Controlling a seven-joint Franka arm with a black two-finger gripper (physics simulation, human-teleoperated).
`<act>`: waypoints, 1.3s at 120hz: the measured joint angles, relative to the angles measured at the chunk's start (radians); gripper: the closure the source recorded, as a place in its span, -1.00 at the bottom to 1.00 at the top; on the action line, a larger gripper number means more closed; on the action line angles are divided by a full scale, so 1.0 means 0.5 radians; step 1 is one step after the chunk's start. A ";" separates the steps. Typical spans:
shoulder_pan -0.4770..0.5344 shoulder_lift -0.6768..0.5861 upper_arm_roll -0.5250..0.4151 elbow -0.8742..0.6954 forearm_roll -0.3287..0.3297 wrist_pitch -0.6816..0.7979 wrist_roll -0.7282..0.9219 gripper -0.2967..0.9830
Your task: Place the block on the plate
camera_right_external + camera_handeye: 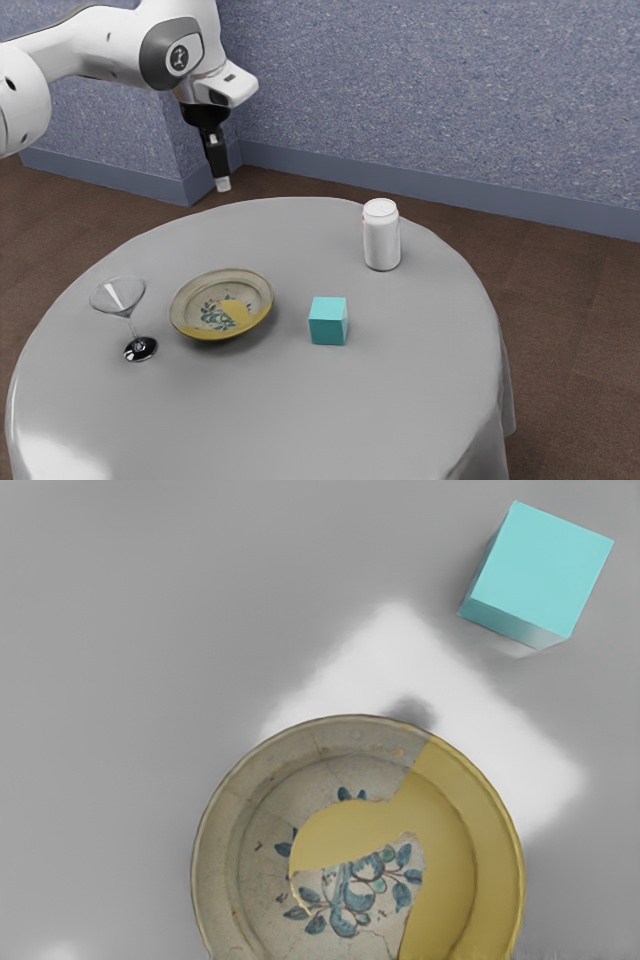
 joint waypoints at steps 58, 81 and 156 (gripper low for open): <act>-0.199 0.219 -0.021 0.009 -0.003 -0.015 0.127 -0.53; -0.243 0.375 -0.096 0.012 0.003 0.022 0.156 -0.53; -0.307 0.770 -0.153 -0.067 -0.084 0.500 0.213 -0.54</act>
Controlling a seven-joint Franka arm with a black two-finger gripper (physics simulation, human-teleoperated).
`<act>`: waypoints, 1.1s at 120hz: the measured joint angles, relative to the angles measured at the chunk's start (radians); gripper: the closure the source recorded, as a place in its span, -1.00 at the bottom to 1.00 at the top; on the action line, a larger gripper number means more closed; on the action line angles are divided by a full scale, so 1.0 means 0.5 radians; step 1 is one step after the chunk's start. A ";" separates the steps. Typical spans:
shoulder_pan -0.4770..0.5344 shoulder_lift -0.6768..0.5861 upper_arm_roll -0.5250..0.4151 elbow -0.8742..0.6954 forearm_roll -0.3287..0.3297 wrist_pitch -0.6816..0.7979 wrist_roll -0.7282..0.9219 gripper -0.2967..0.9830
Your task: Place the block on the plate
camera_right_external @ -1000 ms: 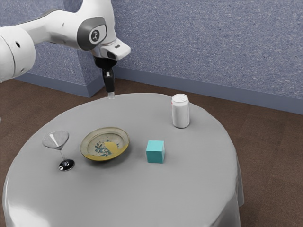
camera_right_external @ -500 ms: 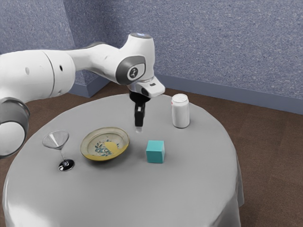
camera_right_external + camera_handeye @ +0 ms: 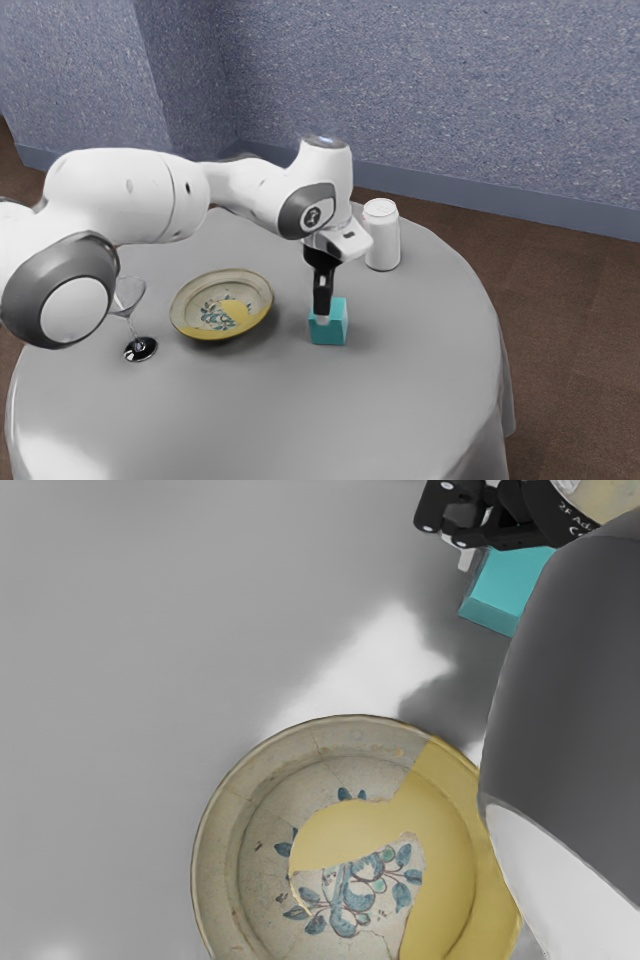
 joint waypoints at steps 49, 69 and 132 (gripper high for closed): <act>0.006 0.118 -0.013 0.002 0.013 0.149 0.009 -0.54; 0.008 0.121 -0.012 0.001 -0.017 0.171 0.007 -0.10; 0.114 -0.357 -0.013 -0.324 -0.008 0.090 -0.005 0.01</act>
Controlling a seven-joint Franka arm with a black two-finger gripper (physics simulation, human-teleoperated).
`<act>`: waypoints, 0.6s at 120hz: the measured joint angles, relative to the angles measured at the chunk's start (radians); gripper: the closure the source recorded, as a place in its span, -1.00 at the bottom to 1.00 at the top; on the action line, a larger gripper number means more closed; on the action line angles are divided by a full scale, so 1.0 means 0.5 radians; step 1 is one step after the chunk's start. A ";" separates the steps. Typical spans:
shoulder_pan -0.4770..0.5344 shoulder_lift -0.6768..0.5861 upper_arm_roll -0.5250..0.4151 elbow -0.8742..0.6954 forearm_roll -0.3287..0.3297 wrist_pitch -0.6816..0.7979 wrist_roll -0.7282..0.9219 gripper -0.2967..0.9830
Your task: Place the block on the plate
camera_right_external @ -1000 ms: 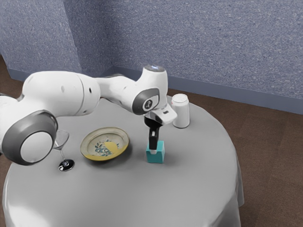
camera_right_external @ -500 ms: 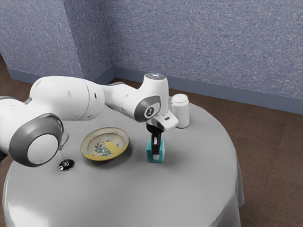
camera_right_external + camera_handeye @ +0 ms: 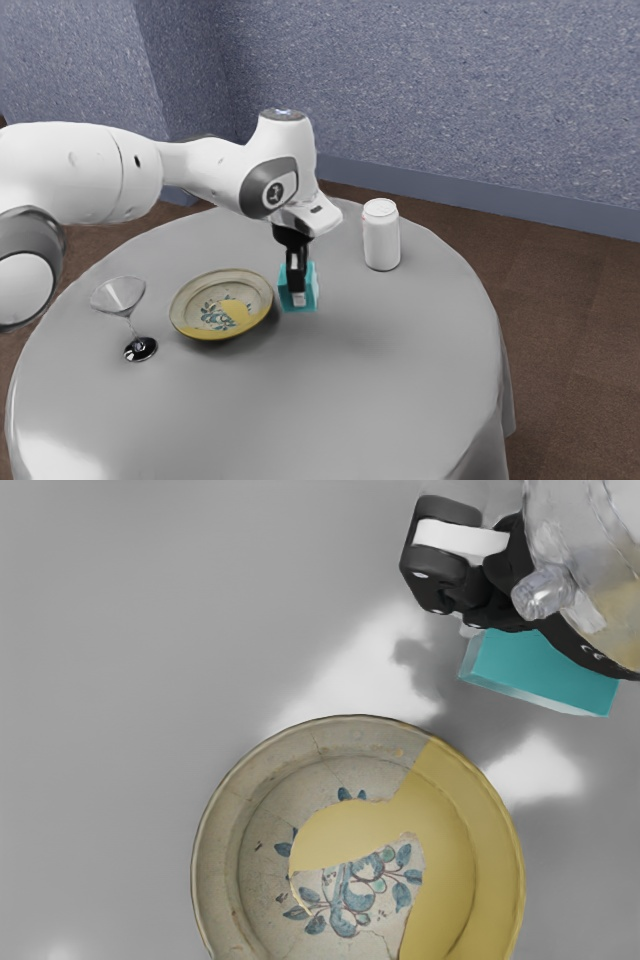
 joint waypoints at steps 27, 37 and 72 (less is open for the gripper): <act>0.171 -0.103 0.003 -0.053 0.017 -0.162 0.011 0.00; 0.250 -0.109 0.003 -0.054 0.020 -0.209 0.025 0.00; 0.424 0.051 0.013 -0.039 0.077 -0.196 0.085 -0.01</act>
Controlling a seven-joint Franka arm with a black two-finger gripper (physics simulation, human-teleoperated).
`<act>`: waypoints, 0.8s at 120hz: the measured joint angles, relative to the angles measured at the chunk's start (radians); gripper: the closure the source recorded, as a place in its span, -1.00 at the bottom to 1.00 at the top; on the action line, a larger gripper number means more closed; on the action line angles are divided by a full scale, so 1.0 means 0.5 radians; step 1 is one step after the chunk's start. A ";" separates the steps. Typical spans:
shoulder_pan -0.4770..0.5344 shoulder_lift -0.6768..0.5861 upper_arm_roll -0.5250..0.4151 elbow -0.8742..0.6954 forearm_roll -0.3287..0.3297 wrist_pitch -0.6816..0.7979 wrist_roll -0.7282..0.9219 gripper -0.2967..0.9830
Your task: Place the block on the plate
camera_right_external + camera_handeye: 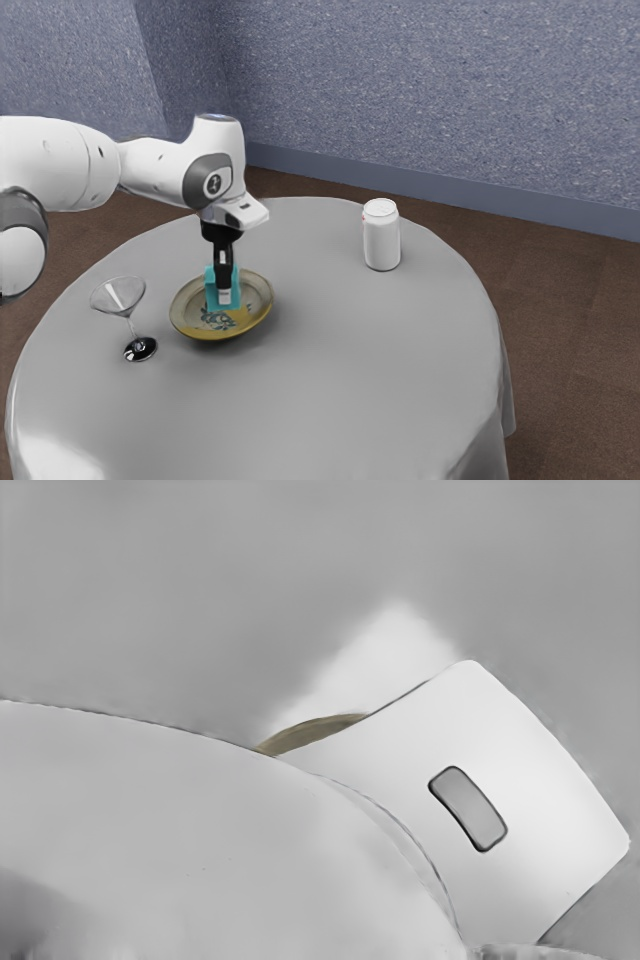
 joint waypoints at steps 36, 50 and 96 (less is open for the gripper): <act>0.020 0.112 0.003 0.004 -0.002 0.116 0.039 -0.28; 0.019 0.080 0.003 0.001 -0.007 0.128 0.049 -0.39; -0.100 -0.425 -0.003 0.004 -0.112 -0.179 0.000 -0.51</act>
